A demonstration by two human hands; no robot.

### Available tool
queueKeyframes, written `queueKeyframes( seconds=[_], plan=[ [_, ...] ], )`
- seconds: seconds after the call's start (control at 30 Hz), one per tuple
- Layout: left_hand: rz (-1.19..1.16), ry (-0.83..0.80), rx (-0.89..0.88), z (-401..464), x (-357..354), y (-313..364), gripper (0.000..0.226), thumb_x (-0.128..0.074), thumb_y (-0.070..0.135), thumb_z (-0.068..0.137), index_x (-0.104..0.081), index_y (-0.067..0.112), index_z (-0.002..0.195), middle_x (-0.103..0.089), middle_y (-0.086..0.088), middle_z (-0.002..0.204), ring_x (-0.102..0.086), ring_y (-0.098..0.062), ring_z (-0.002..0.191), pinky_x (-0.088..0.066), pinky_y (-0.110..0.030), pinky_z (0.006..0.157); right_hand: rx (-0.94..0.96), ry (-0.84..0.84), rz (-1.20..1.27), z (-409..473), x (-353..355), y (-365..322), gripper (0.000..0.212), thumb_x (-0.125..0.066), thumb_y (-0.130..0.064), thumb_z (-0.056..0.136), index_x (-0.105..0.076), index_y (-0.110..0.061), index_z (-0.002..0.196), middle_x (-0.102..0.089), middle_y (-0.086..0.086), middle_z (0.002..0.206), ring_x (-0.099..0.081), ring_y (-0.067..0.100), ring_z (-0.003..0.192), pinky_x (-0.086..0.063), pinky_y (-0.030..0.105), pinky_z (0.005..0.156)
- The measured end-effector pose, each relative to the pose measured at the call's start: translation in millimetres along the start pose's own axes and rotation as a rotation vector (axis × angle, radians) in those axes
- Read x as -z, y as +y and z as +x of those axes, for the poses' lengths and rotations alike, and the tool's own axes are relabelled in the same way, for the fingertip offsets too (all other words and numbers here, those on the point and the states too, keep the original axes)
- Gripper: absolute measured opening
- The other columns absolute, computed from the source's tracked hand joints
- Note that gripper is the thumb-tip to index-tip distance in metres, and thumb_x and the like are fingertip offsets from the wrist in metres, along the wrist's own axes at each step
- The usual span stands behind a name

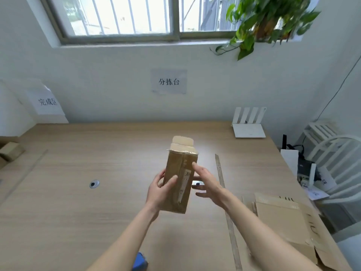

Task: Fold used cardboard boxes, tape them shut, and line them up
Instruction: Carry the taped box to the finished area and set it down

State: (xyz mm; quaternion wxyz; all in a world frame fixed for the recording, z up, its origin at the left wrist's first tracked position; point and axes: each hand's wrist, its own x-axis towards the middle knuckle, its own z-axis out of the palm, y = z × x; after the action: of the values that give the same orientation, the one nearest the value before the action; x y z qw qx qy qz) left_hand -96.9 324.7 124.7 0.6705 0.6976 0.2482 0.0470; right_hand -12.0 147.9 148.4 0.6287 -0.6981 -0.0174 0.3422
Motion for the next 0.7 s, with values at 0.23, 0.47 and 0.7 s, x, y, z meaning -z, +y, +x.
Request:
queueKeyframes(
  seconds=[0.23,0.47,0.7],
  plan=[
    [-0.116,0.116,-0.176,-19,14,107,0.028,-0.064,0.038,0.096,-0.062,0.015,0.113,-0.069,-0.006,0.115,-0.063,-0.002,0.093,-0.046,-0.005,0.062,0.261,0.093,-0.006,-36,-9,-118,0.059,-0.067,-0.063,0.086,-0.057,-0.013,0.116,-0.070,0.003,0.115,-0.069,0.015,0.106,-0.057,0.043,0.095],
    [-0.081,0.081,-0.183,-38,55,141,0.094,-0.079,0.082,0.049,-0.043,0.060,0.133,-0.051,0.009,0.138,-0.051,-0.013,0.127,-0.040,-0.037,0.110,0.461,-0.060,0.044,-74,-16,-150,0.031,-0.065,-0.037,0.097,-0.060,-0.019,0.122,-0.072,0.002,0.105,-0.070,0.021,0.100,-0.055,0.039,0.098],
    [-0.200,0.157,-0.134,-60,111,133,0.110,-0.080,0.078,0.047,-0.039,0.047,0.145,-0.055,0.014,0.136,-0.052,-0.017,0.126,-0.042,-0.044,0.100,0.542,-0.133,-0.020,-98,-58,-154,0.030,-0.061,-0.026,0.100,-0.056,-0.023,0.130,-0.073,0.011,0.110,-0.070,0.025,0.104,-0.055,0.041,0.100]
  ],
)
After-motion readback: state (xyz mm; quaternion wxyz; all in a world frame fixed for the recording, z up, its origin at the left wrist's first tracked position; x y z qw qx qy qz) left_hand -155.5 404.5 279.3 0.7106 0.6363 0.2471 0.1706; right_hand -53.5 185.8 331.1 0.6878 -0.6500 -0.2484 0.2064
